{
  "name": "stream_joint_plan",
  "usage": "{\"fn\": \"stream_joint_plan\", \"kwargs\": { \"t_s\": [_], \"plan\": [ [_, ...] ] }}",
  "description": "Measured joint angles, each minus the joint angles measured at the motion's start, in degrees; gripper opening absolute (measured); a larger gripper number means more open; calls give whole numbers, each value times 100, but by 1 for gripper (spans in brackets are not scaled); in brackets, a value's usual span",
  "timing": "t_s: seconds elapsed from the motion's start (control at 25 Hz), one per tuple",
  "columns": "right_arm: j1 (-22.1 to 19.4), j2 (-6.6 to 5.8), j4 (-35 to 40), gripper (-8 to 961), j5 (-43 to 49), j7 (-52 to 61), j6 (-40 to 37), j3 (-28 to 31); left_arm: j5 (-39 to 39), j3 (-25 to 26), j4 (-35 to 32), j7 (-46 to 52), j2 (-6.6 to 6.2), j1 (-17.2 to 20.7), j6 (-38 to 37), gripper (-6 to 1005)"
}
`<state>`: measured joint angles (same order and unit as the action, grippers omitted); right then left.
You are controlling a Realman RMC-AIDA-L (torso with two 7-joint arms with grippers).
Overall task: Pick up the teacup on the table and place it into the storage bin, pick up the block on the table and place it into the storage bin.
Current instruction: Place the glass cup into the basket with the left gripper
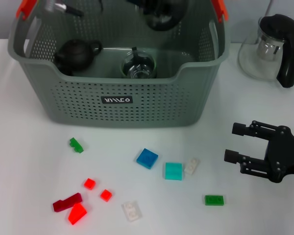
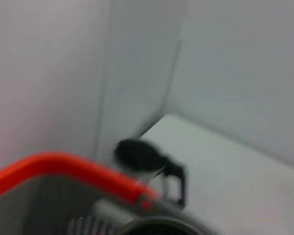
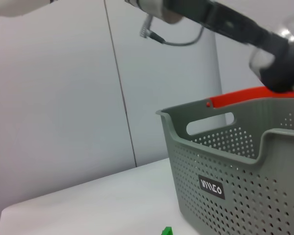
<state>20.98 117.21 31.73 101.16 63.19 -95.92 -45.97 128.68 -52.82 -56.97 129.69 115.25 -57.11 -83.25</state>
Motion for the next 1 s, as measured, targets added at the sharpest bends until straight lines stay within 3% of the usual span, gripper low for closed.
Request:
{"fn": "stream_joint_plan", "kwargs": {
  "t_s": [0.24,0.48,1.0],
  "plan": [
    [9,4,0,746,0,0,88,0,777,-267,807,123,0,-269,675,55],
    [11,5,0,746,0,0,140,0,1397,-393,965,160,76,-279,1031,56],
    [7,12,0,746,0,0,165,-28,1559,-727,1142,178,167,-288,1195,59]
  ]
}}
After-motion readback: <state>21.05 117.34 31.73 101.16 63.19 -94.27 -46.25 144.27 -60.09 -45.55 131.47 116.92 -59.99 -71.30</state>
